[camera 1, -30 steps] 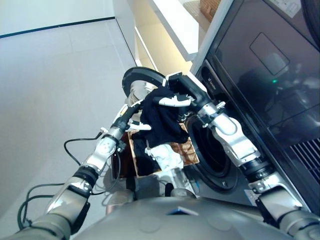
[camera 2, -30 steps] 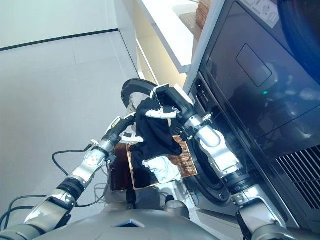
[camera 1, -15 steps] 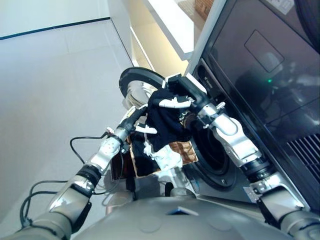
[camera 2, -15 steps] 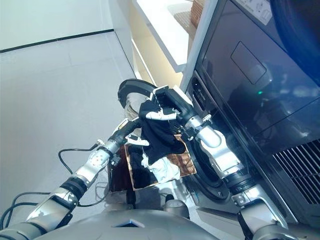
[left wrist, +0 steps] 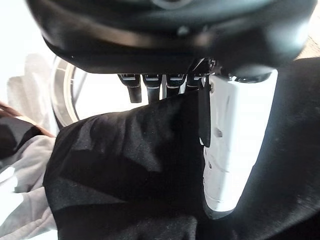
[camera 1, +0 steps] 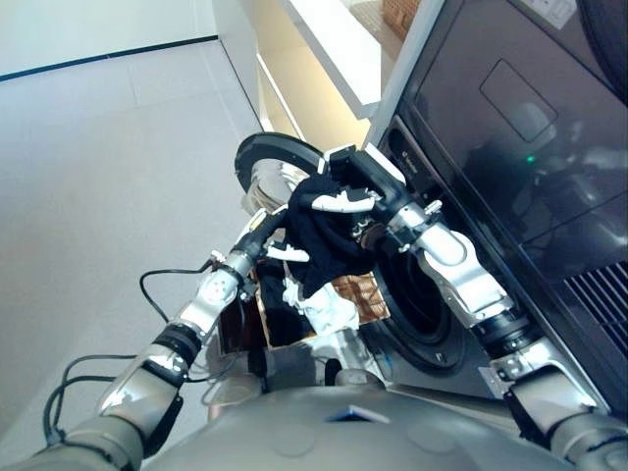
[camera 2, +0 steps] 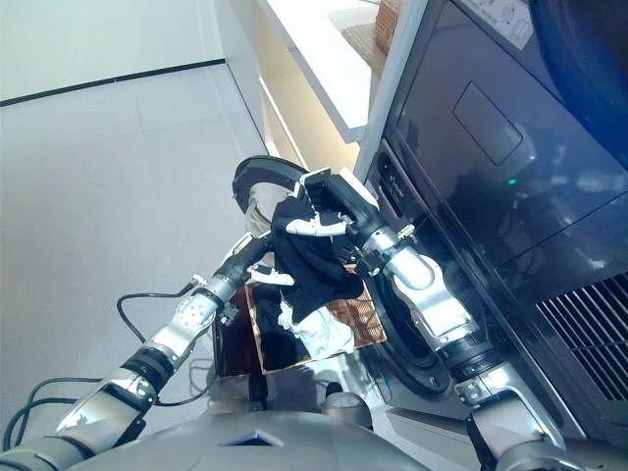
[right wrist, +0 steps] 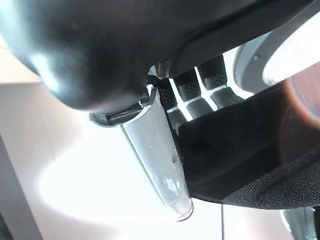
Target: Pick up the clothes and place them into the washing machine
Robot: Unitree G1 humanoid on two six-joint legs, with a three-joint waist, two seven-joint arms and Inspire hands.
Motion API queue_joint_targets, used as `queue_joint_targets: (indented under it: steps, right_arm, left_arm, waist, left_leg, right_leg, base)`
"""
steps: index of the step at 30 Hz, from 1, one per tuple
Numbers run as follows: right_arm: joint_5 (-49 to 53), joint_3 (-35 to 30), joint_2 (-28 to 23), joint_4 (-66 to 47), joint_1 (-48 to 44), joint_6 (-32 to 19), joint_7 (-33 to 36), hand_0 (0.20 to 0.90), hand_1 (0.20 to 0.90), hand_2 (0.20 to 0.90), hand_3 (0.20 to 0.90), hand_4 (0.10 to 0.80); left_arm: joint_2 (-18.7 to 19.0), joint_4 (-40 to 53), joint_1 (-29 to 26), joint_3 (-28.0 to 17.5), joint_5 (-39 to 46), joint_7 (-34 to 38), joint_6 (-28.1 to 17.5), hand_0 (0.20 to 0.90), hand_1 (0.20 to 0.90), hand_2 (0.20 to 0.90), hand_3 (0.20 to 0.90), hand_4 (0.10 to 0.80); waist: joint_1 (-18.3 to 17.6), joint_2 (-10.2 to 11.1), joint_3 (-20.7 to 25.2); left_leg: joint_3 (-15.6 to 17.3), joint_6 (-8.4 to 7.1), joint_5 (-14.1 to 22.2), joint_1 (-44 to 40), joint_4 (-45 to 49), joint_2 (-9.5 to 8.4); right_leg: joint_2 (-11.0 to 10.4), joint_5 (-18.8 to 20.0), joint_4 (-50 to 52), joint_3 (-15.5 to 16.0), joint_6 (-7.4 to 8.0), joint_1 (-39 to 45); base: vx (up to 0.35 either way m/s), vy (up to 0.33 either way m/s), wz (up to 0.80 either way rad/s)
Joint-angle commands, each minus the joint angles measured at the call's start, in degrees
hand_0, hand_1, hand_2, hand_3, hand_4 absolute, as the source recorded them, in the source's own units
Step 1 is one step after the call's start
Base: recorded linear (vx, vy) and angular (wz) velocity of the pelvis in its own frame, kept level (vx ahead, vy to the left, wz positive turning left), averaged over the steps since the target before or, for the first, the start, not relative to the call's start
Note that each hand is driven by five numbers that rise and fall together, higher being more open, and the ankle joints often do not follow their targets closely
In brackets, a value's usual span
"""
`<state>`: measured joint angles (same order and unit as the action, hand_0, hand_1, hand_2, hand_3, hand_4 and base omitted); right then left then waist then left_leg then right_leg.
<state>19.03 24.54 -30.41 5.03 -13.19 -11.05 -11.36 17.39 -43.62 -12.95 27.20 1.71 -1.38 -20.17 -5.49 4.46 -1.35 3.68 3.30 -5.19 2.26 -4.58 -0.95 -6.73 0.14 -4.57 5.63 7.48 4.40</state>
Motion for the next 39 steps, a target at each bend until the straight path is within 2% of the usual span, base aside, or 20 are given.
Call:
queue_joint_targets:
  steps: [1, 18, 19, 20, 21, 28, 39]
  right_arm:
    - [4.0, -1.6, 0.2, -8.4, -2.6, -4.7, 0.7, 0.200, 0.200, 0.200, 0.200, 0.300]
    - [4.5, -1.2, 1.1, -9.0, -3.2, -4.7, 1.5, 0.200, 0.200, 0.200, 0.200, 0.300]
    - [4.6, -1.1, 1.0, -8.9, -3.3, -4.7, 1.6, 0.200, 0.200, 0.200, 0.200, 0.300]
    - [4.7, -1.0, 1.0, -8.9, -3.4, -4.6, 1.7, 0.200, 0.200, 0.200, 0.200, 0.300]
    - [4.7, -0.9, 1.0, -8.8, -3.4, -4.5, 1.7, 0.200, 0.200, 0.200, 0.200, 0.300]
    - [4.9, -0.7, 1.0, -9.0, -3.5, -4.5, 1.8, 0.200, 0.200, 0.200, 0.200, 0.300]
    - [5.1, -1.7, 1.4, -8.7, -2.4, -4.2, 1.7, 0.200, 0.200, 0.200, 0.200, 0.300]
  left_arm:
    - [-2.2, -4.0, -7.4, -1.6, 0.4, 1.9, -3.7, 0.900, 0.900, 0.900, 0.900, 0.800]
    - [-6.0, -5.4, -9.5, -0.4, 0.7, 4.3, -2.2, 0.900, 0.900, 0.900, 0.900, 0.800]
    - [-6.3, -5.3, -9.7, -0.1, 1.0, 4.3, -2.2, 0.606, 0.606, 0.606, 0.606, 0.590]
    - [-6.7, -5.1, -9.8, 0.3, 1.3, 4.0, -2.0, 0.516, 0.516, 0.516, 0.516, 0.525]
    - [-6.9, -5.1, -10.0, 0.5, 1.3, 4.0, -2.0, 0.200, 0.200, 0.200, 0.200, 0.300]
    - [-7.8, -5.4, -9.9, 1.0, 2.5, 3.9, -1.4, 0.200, 0.200, 0.200, 0.200, 0.300]
    - [-7.1, -4.8, -9.2, 0.3, 3.5, 3.1, -1.1, 0.200, 0.200, 0.200, 0.200, 0.300]
  waist:
    - [1.6, 1.4, 6.3]
    - [1.5, 1.9, 6.1]
    - [1.5, 1.9, 6.1]
    - [1.4, 1.9, 6.1]
    - [1.4, 1.9, 6.1]
    - [1.4, 1.8, 6.2]
    - [1.5, 1.7, 6.4]
  left_leg:
    - [0.4, -4.52, 4.5, -3.6, 0.2, 1.70]
    - [-0.1, -4.49, 4.4, -3.3, 0.1, 1.70]
    - [-0.1, -4.47, 4.4, -3.3, 0.1, 1.70]
    - [-0.1, -4.44, 4.5, -3.3, 0.1, 1.69]
    - [-0.1, -4.43, 4.5, -3.3, 0.1, 1.69]
    - [0.1, -4.30, 4.6, -3.4, 0.1, 1.58]
    - [0.0, -4.25, 4.7, -3.5, 0.0, 1.54]
  right_leg:
    - [-1.6, 4.8, 4.0, -0.4, 1.14, -7.4]
    - [-1.5, 4.9, 3.9, -0.2, 1.08, -7.3]
    - [-1.5, 4.9, 3.9, -0.2, 1.09, -7.3]
    - [-1.6, 4.9, 3.9, -0.3, 1.12, -7.4]
    - [-1.6, 4.9, 3.8, -0.3, 1.13, -7.4]
    - [-1.6, 4.9, 3.9, -0.4, 1.10, -7.4]
    - [-1.6, 4.8, 3.8, -0.2, 1.13, -7.2]
  base:
    - [0.000, 0.000, 0.00]
    - [0.000, 0.000, 0.00]
    - [0.000, 0.000, 0.00]
    - [0.000, 0.000, 0.00]
    - [0.000, 0.000, 0.00]
    - [0.000, 0.000, 0.00]
    - [0.000, 0.000, 0.00]
